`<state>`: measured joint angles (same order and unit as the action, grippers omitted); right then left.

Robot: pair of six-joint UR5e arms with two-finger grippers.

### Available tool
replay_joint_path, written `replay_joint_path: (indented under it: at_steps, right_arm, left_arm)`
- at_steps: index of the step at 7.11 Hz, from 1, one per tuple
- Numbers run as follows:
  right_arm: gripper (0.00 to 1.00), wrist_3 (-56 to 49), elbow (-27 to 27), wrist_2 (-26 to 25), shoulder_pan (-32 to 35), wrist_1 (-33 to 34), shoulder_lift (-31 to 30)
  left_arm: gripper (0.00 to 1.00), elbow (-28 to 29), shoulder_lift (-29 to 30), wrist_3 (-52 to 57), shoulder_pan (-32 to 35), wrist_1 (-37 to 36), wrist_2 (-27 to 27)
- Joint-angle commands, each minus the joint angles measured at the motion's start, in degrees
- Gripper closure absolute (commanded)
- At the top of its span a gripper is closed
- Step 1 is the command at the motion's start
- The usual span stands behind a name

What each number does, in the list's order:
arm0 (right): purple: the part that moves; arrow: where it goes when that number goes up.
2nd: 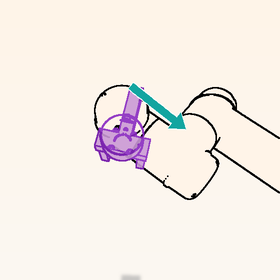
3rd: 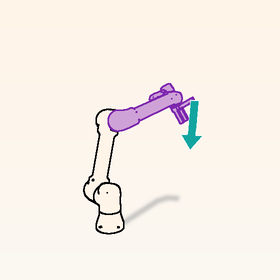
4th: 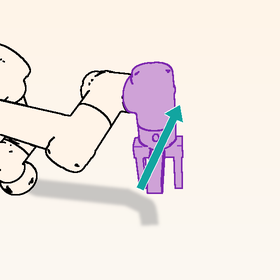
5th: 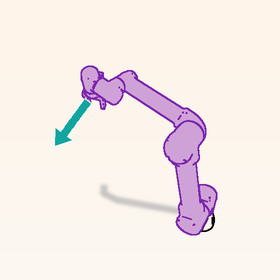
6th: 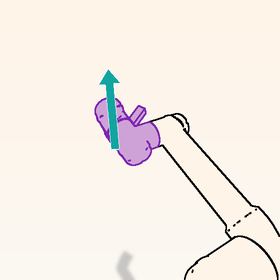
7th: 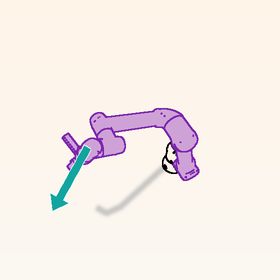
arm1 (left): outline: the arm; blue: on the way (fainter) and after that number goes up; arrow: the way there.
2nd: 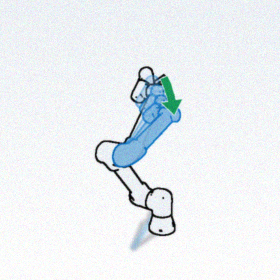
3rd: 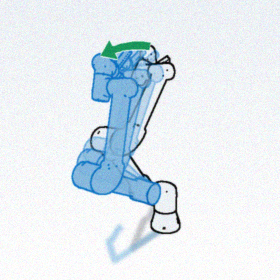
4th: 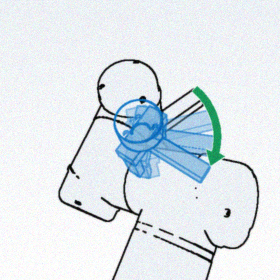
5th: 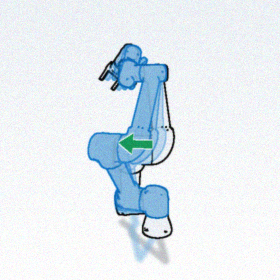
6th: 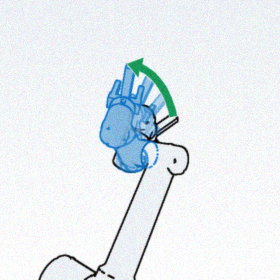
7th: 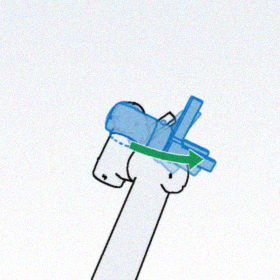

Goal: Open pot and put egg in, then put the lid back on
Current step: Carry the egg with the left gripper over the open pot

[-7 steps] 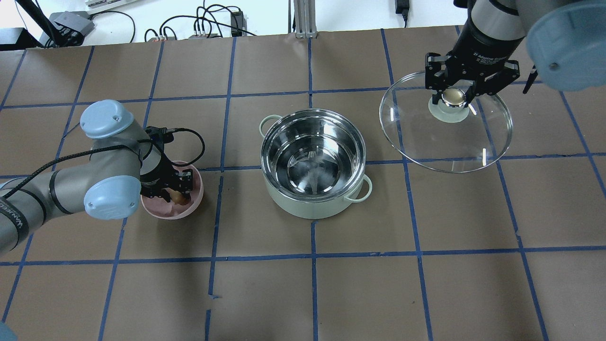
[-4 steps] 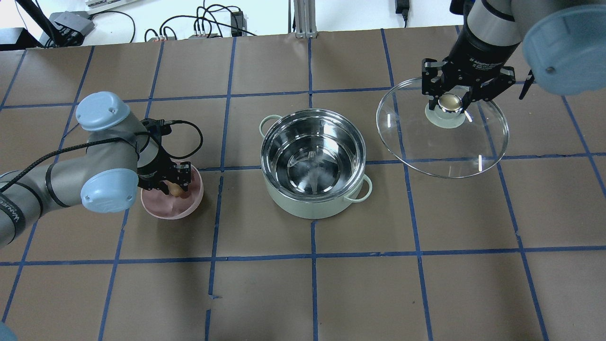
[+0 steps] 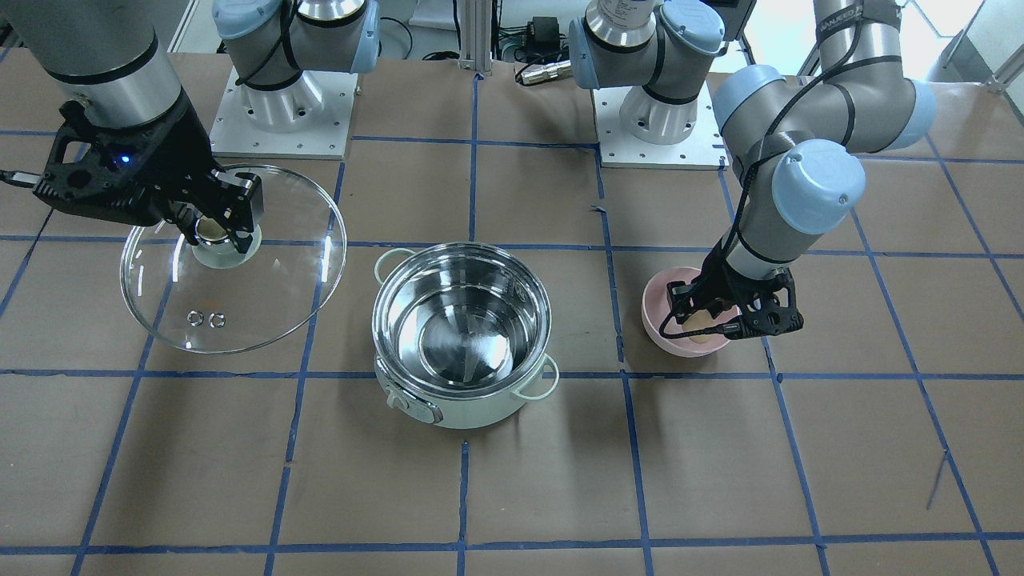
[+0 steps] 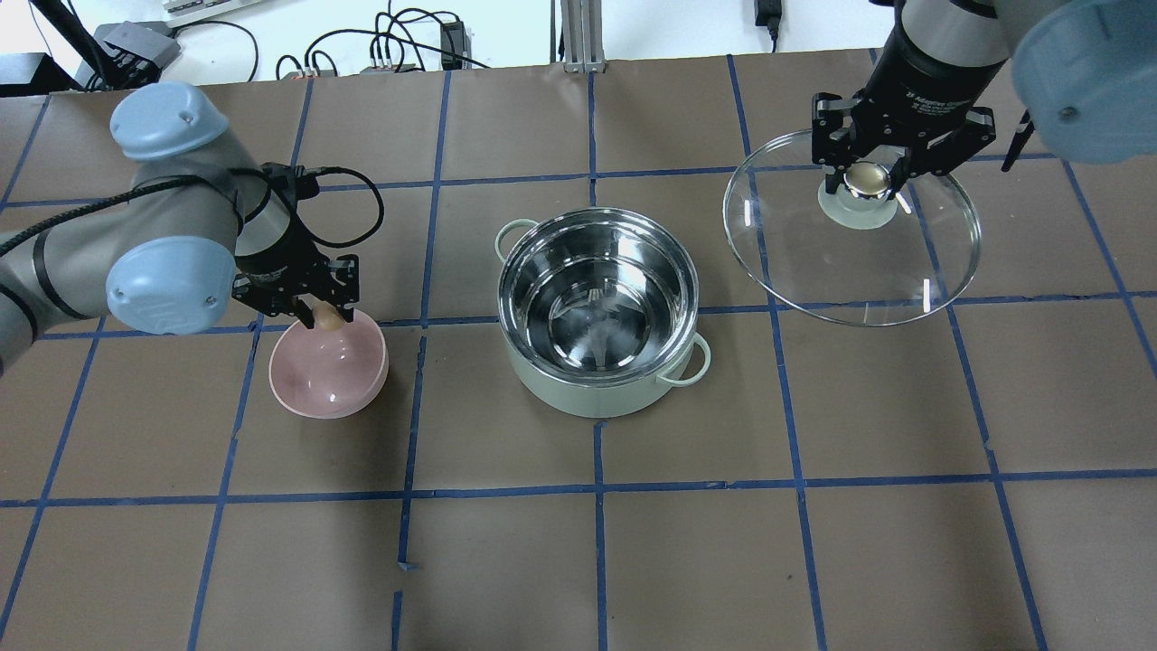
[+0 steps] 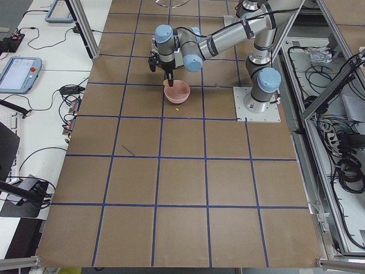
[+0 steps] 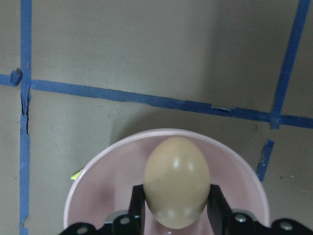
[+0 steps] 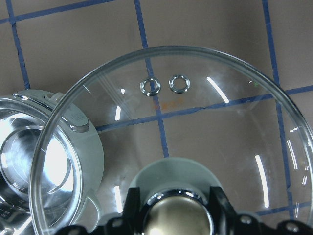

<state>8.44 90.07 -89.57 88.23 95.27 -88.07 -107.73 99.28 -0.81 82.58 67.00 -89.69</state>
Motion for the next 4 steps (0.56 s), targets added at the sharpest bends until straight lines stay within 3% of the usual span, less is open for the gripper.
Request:
replay_joint_path:
  at_steps: [1,4]
  right_arm:
    - [0.83,0.26,0.10,0.44,0.10,0.00,-0.09]
    - [0.80,0.26,0.01,0.71,0.01,0.00,-0.09]
  left_arm:
    - [0.85,5.67,-1.28,-3.30,6.07,3.58,2.14]
    - [0.85,12.53,0.65,-7.98,17.24,3.06,2.76]
